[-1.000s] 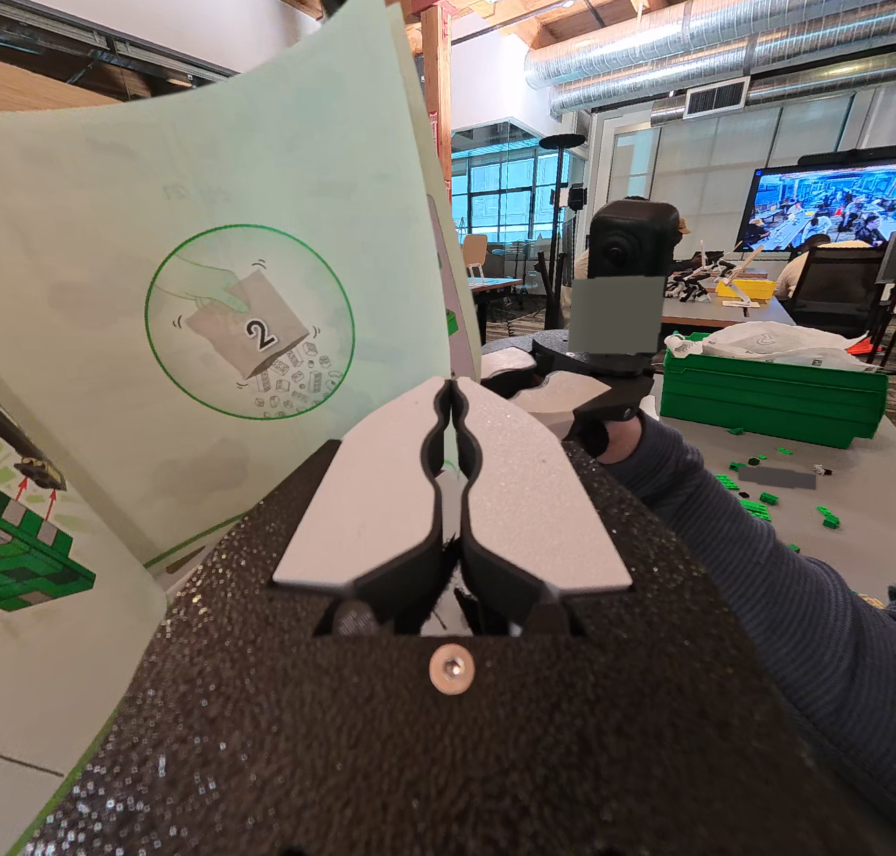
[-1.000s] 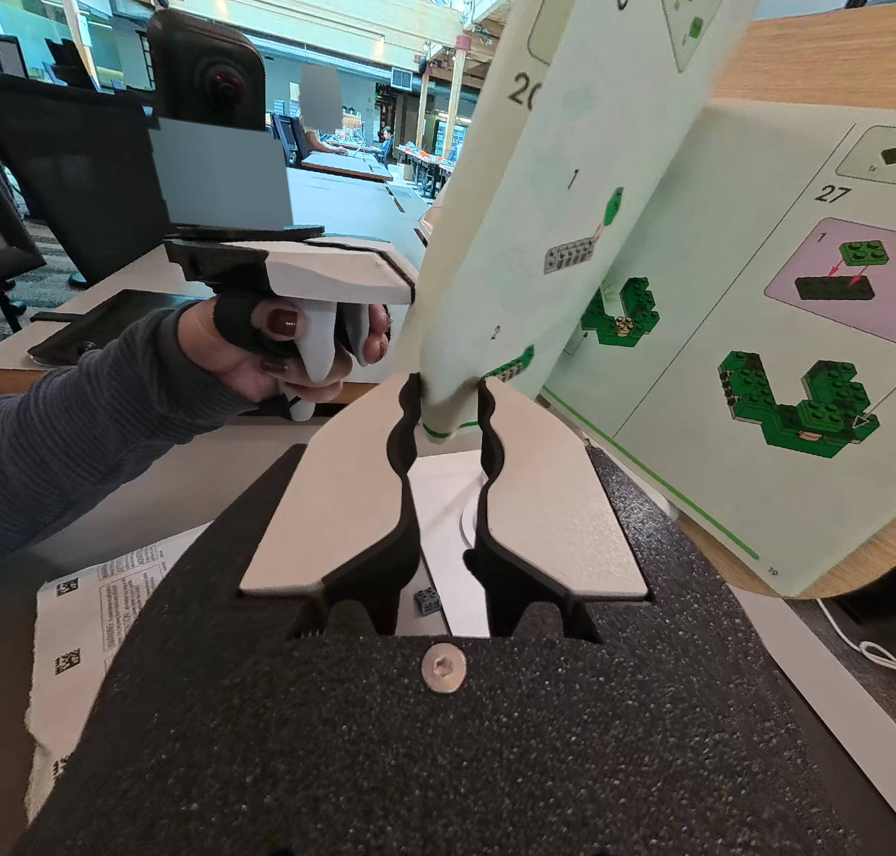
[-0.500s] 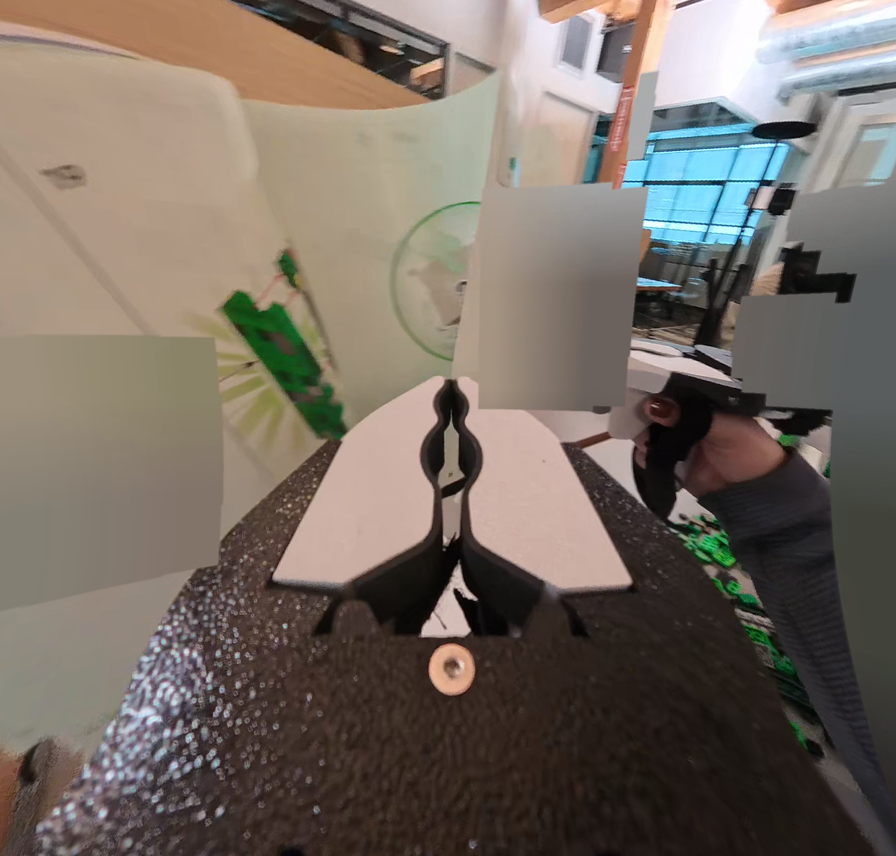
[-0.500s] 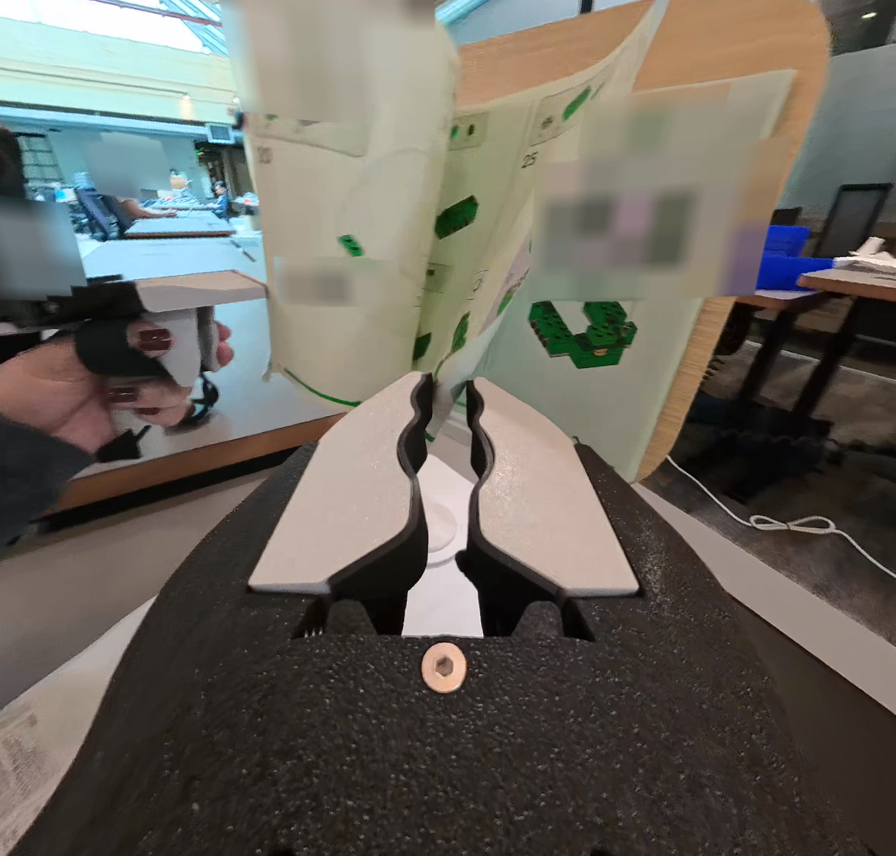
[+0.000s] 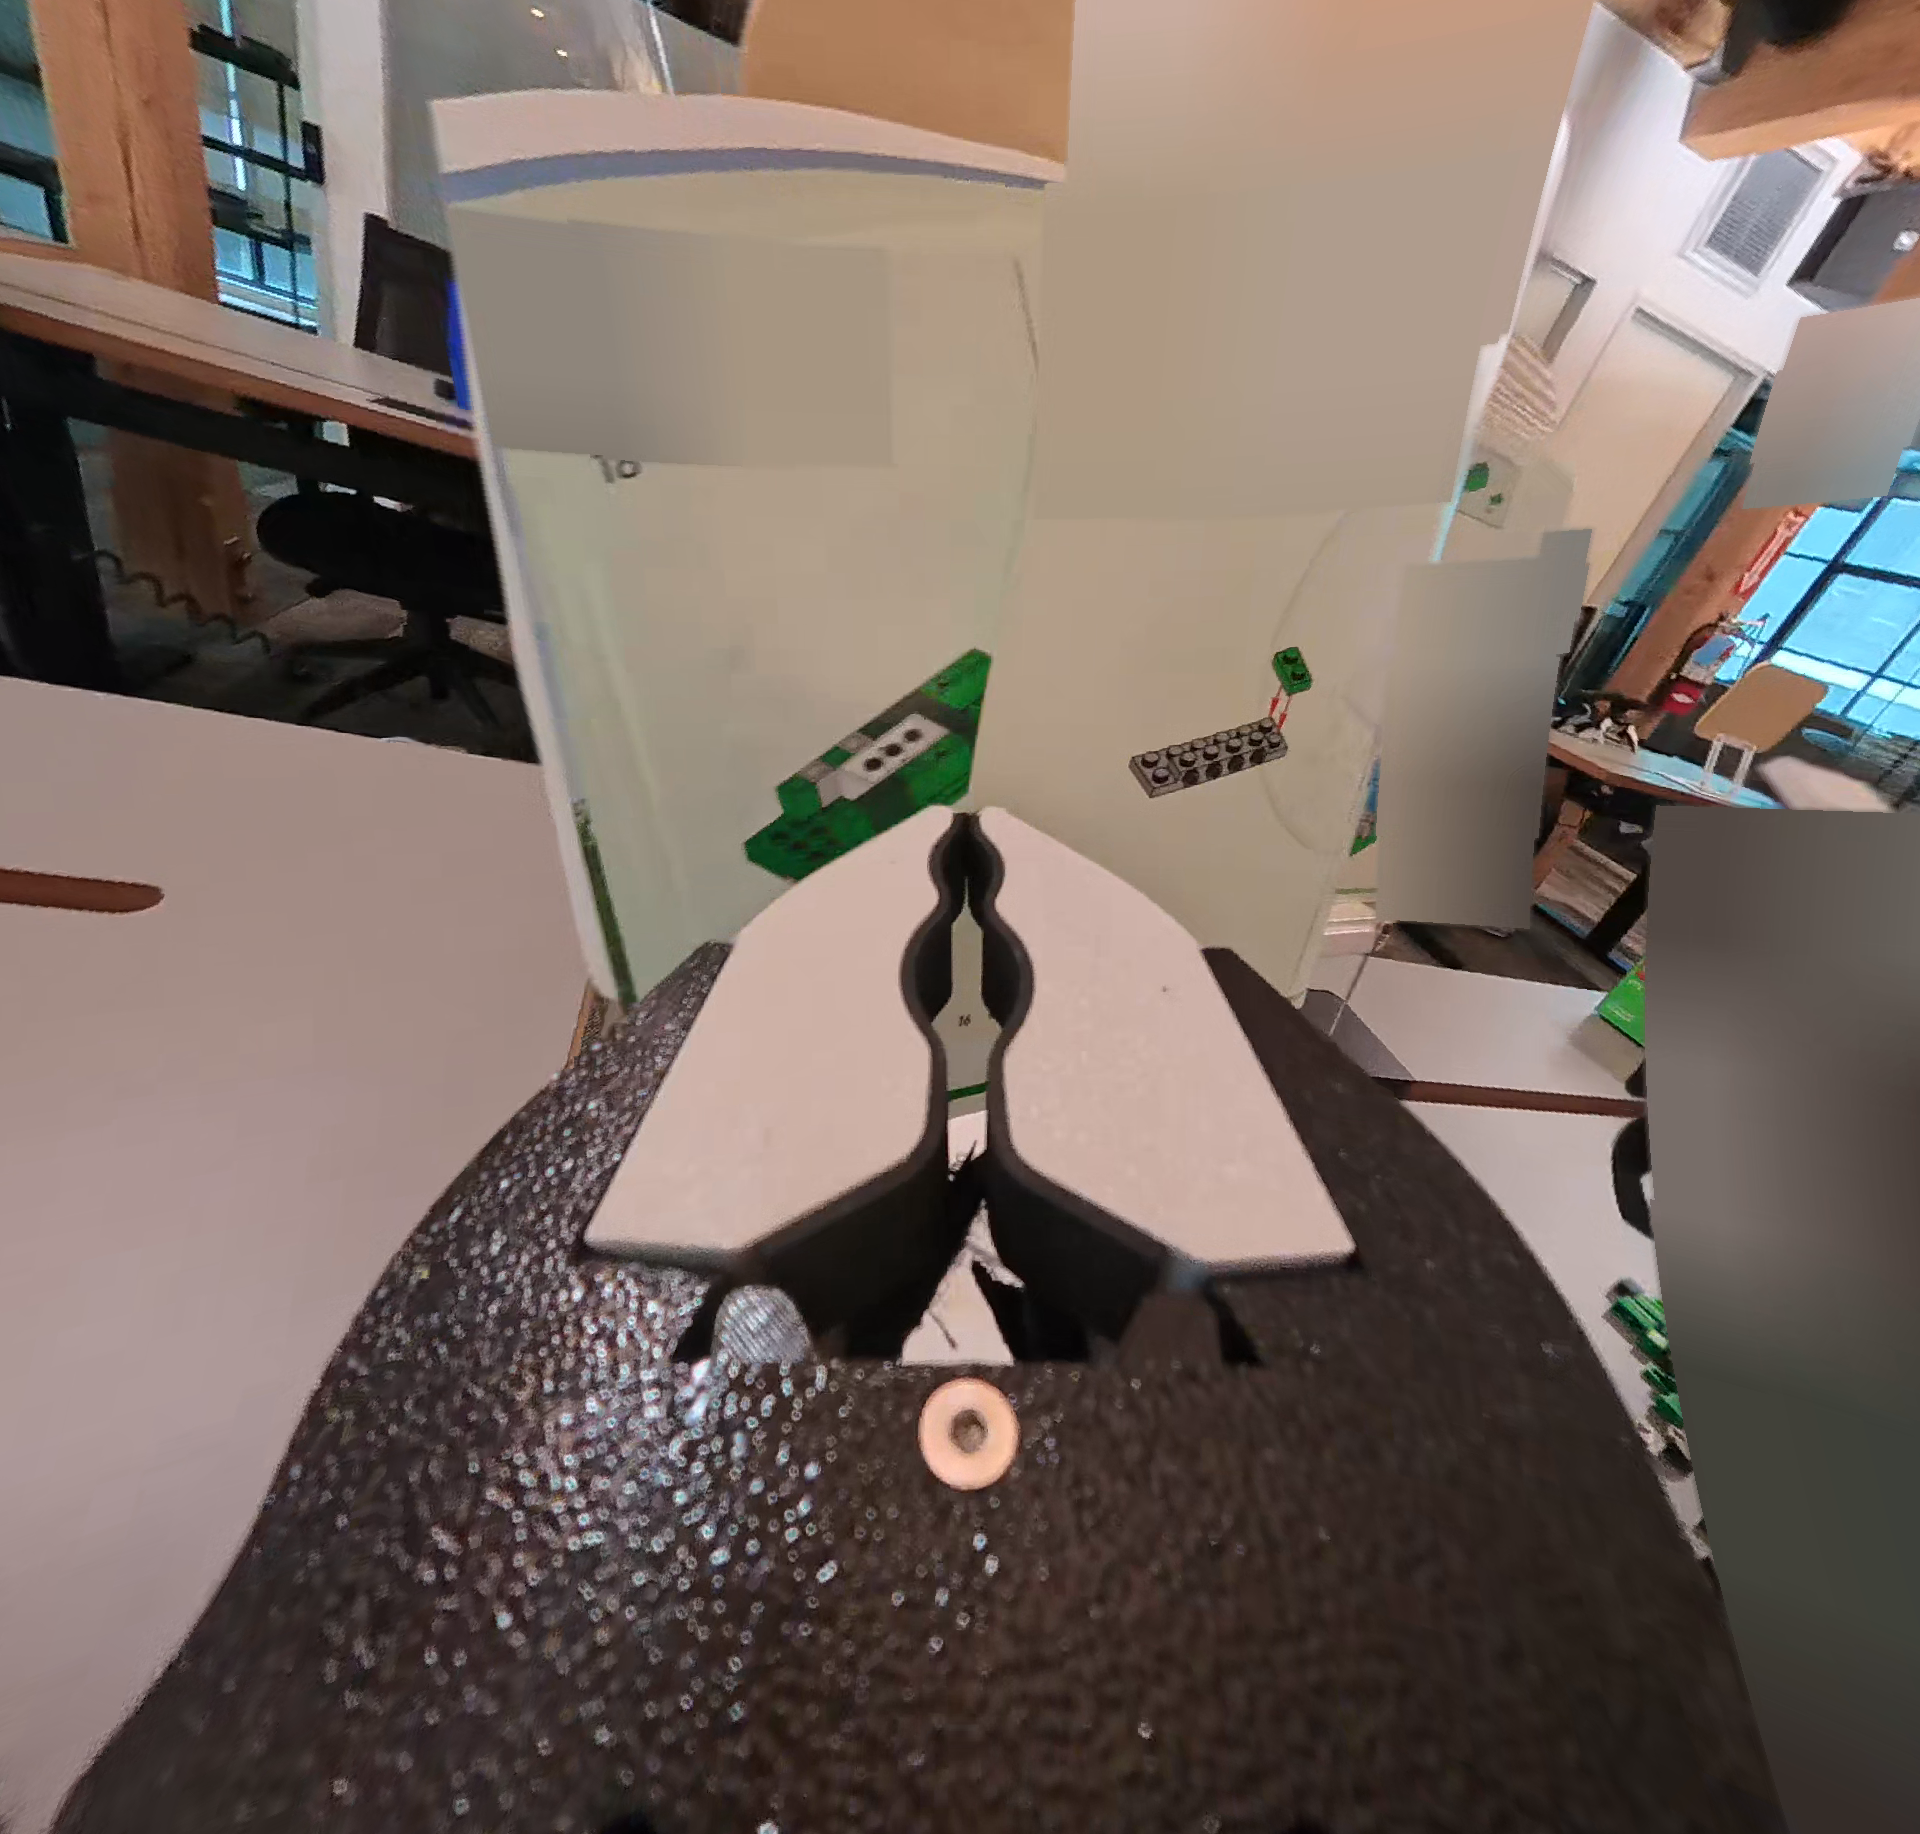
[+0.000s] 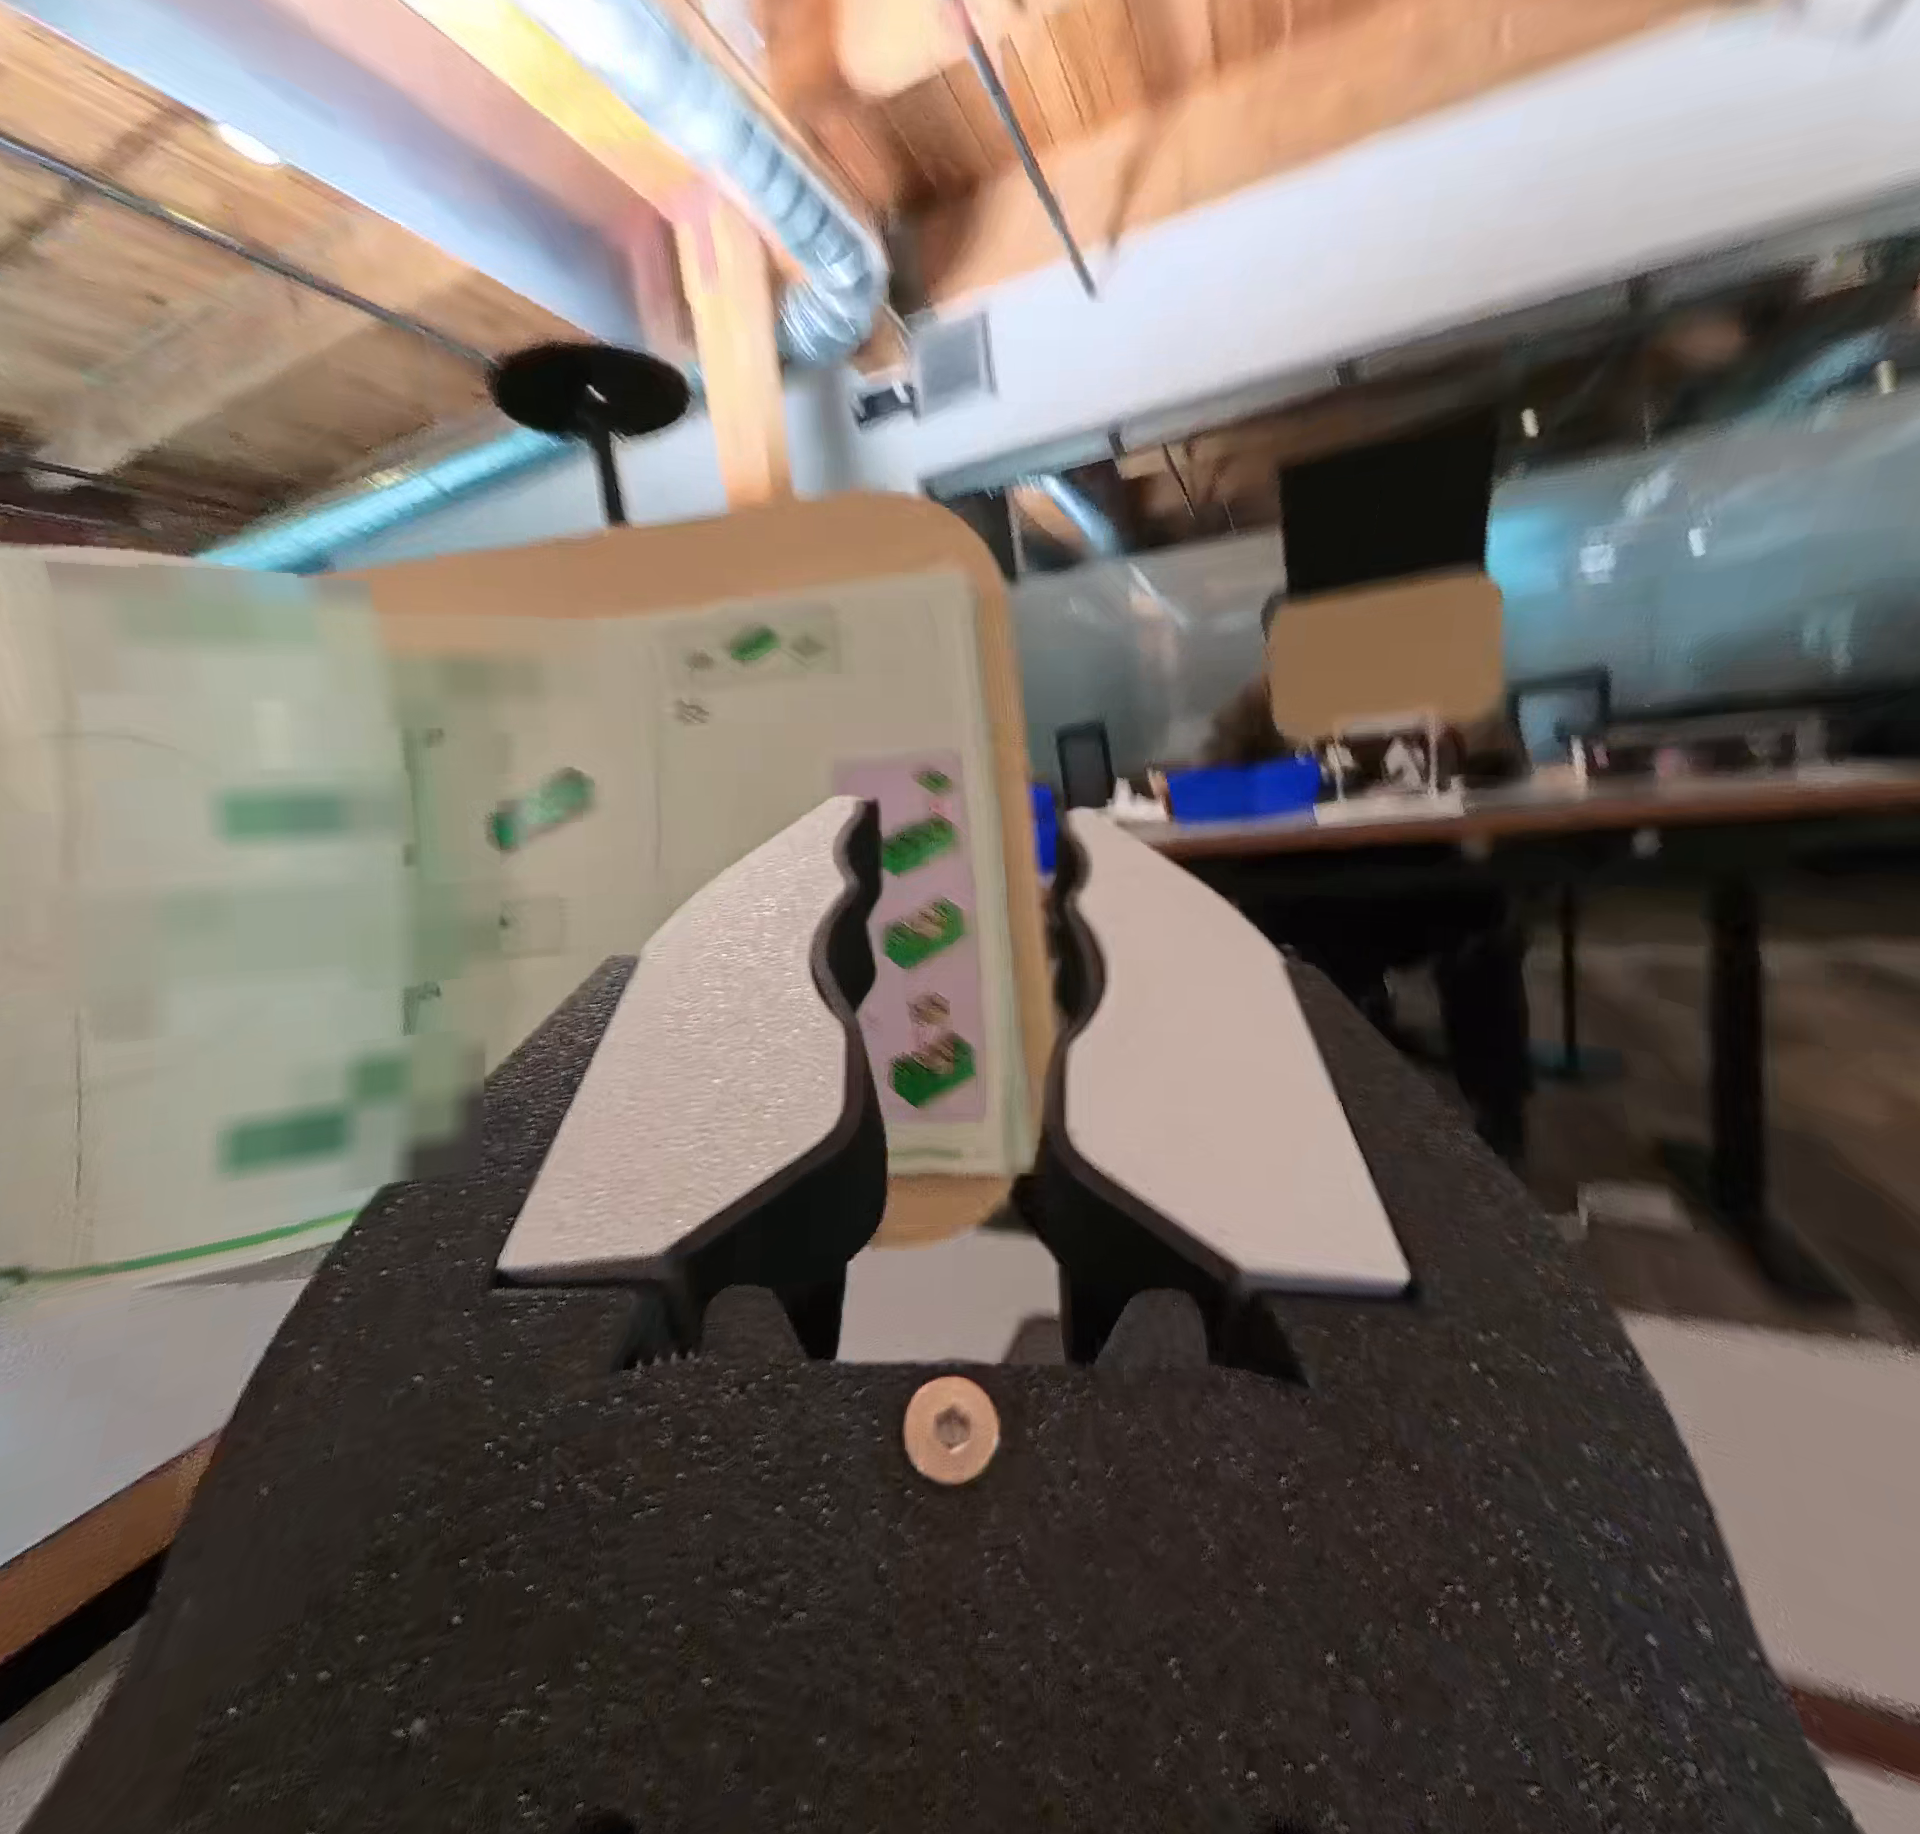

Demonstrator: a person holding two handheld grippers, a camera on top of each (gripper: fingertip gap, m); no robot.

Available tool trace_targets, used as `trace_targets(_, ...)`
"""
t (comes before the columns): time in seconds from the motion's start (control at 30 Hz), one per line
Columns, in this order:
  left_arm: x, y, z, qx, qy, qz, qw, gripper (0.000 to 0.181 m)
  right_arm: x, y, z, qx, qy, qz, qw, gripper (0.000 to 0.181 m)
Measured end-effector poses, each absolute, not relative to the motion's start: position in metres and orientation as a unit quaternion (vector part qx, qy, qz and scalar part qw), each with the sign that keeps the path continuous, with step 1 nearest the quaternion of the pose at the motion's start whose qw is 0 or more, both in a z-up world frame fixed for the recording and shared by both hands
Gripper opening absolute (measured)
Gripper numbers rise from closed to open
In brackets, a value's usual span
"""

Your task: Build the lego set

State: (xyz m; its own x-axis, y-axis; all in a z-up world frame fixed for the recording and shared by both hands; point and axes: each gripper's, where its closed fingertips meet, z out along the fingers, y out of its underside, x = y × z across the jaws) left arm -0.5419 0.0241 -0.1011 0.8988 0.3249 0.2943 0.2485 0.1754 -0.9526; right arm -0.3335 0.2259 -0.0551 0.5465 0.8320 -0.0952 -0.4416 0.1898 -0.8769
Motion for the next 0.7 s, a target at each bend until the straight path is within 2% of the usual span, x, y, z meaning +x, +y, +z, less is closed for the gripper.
trace_targets(0.07,-0.546,0.02,-0.102,-0.64,-0.23,0.028,0.732,0.0,-0.357,0.188,-0.046,-0.407,-0.266,0.468,0.738,0.015)
trace_targets(0.13,-0.549,0.018,-0.104,-0.642,-0.236,0.031,0.728,0.0,-0.393,0.151,-0.054,-0.376,-0.347,0.517,0.686,0.004)
trace_targets(0.23,-0.551,0.016,-0.108,-0.649,-0.241,0.028,0.721,0.0,-0.446,0.114,-0.089,-0.393,-0.452,0.542,0.589,0.005)
trace_targets(0.43,-0.555,0.008,-0.11,-0.667,-0.245,0.058,0.701,0.0,-0.501,0.088,-0.14,-0.428,-0.519,0.506,0.54,0.009)
trace_targets(0.57,-0.562,-0.007,-0.095,-0.656,-0.257,0.163,0.691,0.015,-0.511,0.075,-0.143,-0.425,-0.528,0.493,0.545,0.012)
trace_targets(0.63,-0.564,-0.017,-0.082,-0.637,-0.26,0.237,0.686,0.035,-0.513,0.071,-0.142,-0.423,-0.528,0.494,0.547,0.012)
trace_targets(0.7,-0.561,-0.026,-0.067,-0.613,-0.256,0.311,0.679,0.044,-0.514,0.068,-0.141,-0.423,-0.527,0.497,0.544,0.014)
